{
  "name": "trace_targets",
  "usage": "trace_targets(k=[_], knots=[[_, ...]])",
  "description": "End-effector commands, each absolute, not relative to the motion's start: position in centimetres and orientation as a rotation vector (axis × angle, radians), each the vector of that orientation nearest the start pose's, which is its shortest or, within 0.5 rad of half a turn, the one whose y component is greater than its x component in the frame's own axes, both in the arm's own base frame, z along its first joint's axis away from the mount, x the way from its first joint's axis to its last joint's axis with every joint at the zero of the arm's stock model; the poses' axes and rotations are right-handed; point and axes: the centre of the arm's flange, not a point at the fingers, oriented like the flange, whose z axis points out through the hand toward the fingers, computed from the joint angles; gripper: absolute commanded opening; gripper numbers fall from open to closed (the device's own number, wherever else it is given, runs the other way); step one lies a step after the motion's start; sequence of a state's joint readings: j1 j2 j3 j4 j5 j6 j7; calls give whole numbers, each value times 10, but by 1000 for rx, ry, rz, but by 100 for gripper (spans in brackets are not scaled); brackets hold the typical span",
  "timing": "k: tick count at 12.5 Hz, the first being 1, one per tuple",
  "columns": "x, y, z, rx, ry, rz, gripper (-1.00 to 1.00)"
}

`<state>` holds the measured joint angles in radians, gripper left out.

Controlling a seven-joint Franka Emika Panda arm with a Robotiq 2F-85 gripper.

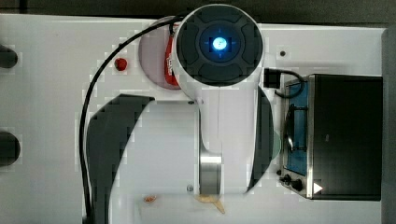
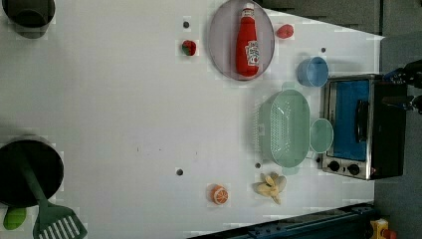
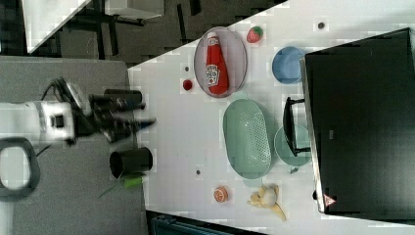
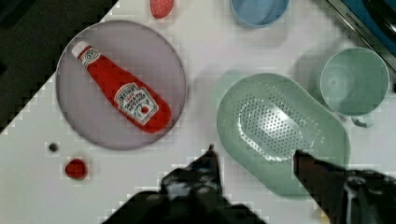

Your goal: Drag strainer right to left.

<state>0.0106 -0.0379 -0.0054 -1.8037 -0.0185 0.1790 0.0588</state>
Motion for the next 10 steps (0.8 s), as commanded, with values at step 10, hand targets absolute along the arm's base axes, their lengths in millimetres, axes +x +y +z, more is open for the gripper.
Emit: trace_targets(k=[10], knots=[[426,-28,491,-2754,1552,0,100]])
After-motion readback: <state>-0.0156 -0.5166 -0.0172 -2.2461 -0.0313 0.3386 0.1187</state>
